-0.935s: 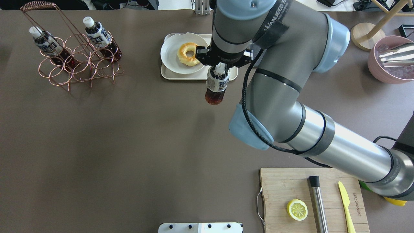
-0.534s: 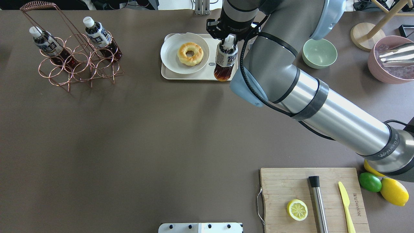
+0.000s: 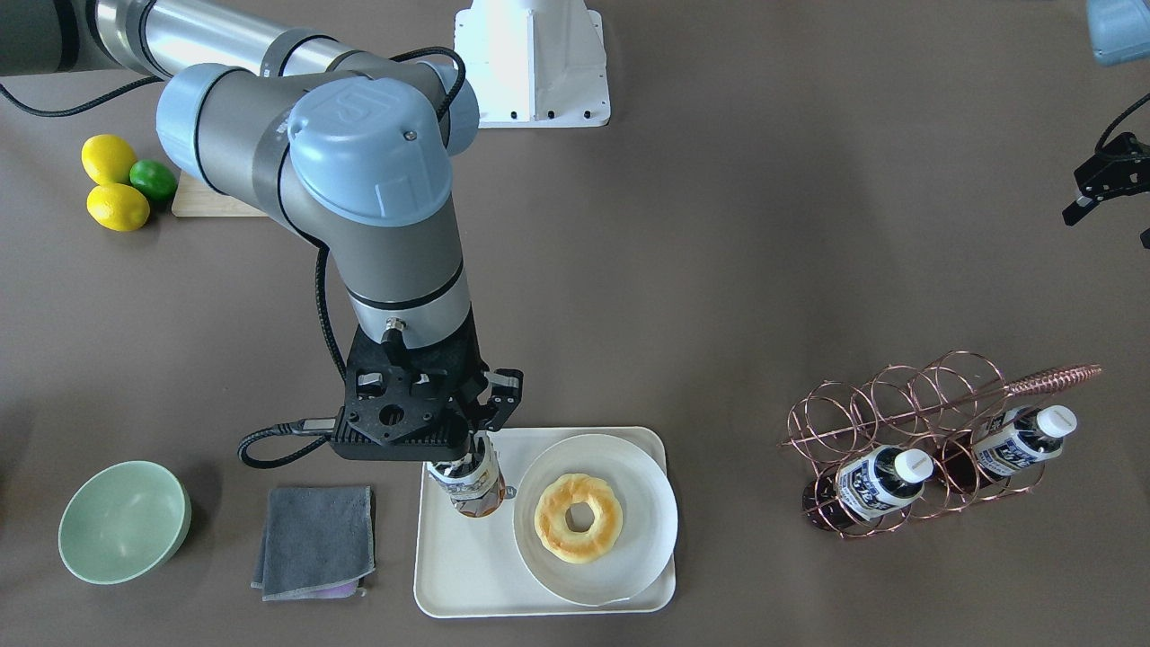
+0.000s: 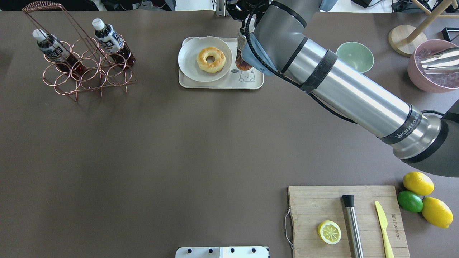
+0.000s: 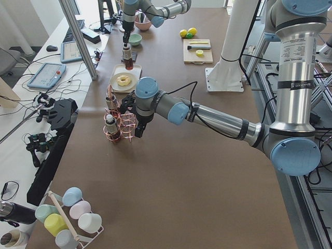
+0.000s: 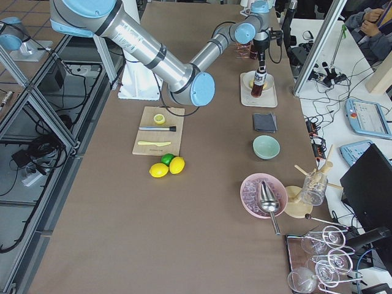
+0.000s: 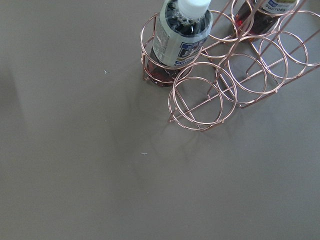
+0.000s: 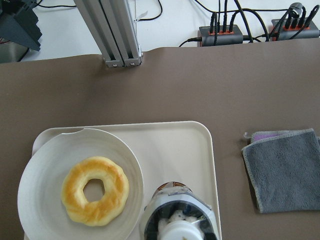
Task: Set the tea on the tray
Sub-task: 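Lower the tea bottle onto the tray and open the right gripper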
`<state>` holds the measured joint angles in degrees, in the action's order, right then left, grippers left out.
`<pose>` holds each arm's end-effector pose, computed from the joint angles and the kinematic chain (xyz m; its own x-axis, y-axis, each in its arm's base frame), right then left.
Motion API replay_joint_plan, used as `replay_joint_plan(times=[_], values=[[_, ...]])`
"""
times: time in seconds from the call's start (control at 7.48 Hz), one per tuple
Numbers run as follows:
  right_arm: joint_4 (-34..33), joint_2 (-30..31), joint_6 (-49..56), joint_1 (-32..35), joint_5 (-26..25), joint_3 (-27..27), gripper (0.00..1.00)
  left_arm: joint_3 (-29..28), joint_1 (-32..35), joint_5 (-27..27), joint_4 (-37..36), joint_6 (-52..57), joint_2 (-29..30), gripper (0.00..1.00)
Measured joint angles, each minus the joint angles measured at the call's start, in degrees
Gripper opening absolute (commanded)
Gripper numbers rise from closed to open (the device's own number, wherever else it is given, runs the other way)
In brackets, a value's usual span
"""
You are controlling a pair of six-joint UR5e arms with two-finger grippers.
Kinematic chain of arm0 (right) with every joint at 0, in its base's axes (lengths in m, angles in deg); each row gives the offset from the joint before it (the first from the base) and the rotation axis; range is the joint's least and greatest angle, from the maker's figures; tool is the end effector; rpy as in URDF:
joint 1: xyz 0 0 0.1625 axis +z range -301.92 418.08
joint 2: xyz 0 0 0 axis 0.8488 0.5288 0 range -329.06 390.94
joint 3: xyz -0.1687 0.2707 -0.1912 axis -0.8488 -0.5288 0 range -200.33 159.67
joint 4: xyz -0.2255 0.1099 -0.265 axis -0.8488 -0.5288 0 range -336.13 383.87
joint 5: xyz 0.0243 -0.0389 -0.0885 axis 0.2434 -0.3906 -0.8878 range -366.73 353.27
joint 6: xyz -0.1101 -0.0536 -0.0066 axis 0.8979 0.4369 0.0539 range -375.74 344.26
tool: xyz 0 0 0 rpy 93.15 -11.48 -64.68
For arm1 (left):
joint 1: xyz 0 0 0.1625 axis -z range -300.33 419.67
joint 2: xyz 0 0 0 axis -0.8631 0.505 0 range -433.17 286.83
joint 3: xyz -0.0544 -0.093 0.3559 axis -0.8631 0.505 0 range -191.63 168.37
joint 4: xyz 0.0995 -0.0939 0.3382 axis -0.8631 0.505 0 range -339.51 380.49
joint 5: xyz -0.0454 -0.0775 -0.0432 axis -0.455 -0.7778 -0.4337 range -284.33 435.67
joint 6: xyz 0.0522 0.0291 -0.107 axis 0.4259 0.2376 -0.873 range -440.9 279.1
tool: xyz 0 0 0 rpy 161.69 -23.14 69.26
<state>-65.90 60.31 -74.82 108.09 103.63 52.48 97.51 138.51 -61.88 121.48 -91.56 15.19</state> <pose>-0.3947 -0.6116 0.1257 0.6886 0.0712 0.7216 -0.2449 0.9595 0.1390 0.0432 -0.4402 0.4573 0.6153 0.3081 -0.7256 -0.0572 0.9355 0.3487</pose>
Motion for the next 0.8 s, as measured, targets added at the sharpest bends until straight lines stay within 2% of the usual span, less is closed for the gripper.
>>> replay_joint_plan(times=[0.4, 0.8], values=[[3.93, -0.27, 1.21, 0.32, -0.20, -4.02, 0.00, 0.09, -0.08, 0.07, 7.06, -6.11, -1.98, 0.96], [4.58, -0.02, 1.54, 0.28, -0.23, -4.48, 0.00, -0.02, -0.16, 0.09, 9.61, -8.14, -3.11, 0.96]])
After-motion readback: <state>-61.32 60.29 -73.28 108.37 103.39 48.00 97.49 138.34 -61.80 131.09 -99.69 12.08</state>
